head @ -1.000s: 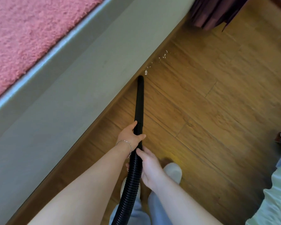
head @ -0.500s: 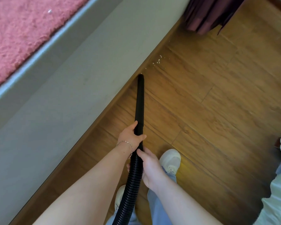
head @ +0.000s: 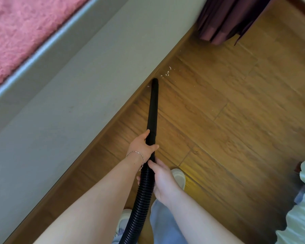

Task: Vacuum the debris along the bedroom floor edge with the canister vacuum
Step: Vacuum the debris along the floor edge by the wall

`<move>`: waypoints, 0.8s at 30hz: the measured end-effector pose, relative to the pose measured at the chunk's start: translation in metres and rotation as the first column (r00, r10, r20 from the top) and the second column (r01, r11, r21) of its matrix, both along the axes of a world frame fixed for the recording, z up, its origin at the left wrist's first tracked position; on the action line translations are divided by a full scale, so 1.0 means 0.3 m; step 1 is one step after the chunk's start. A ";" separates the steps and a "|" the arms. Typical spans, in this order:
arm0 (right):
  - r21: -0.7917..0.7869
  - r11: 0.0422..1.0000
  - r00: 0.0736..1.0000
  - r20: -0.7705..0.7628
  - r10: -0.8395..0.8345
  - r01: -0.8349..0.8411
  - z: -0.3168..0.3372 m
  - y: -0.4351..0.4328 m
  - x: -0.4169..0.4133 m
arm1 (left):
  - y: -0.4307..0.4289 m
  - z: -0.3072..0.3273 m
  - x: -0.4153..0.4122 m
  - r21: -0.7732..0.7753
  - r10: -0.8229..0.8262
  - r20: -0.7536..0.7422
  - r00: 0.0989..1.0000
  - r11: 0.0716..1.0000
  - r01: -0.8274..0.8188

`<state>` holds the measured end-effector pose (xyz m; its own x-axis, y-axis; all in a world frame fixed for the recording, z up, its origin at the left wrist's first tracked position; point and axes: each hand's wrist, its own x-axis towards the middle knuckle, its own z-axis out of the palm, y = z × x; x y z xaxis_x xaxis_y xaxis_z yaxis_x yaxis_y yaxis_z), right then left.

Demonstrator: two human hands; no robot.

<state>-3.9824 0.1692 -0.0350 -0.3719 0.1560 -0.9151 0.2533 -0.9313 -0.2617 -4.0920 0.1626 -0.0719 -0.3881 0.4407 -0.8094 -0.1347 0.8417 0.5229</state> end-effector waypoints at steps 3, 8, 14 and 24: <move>-0.013 1.000 1.000 0.003 0.007 -0.007 0.003 0.043 0.003 | 0.040 0.005 0.001 -0.012 -0.017 -0.016 1.000 1.000 0.017; -0.027 1.000 1.000 0.011 0.004 -0.004 0.025 0.074 0.022 | 0.066 0.032 0.026 -0.029 -0.009 -0.020 1.000 1.000 0.009; -0.056 0.997 0.999 0.010 0.047 -0.046 0.074 0.051 0.071 | 0.022 0.076 0.084 -0.068 0.052 -0.018 0.998 0.996 -0.053; -0.045 0.996 0.993 0.079 0.084 -0.081 0.091 0.059 0.170 | 0.006 0.096 0.191 -0.075 0.118 -0.017 0.993 0.990 -0.119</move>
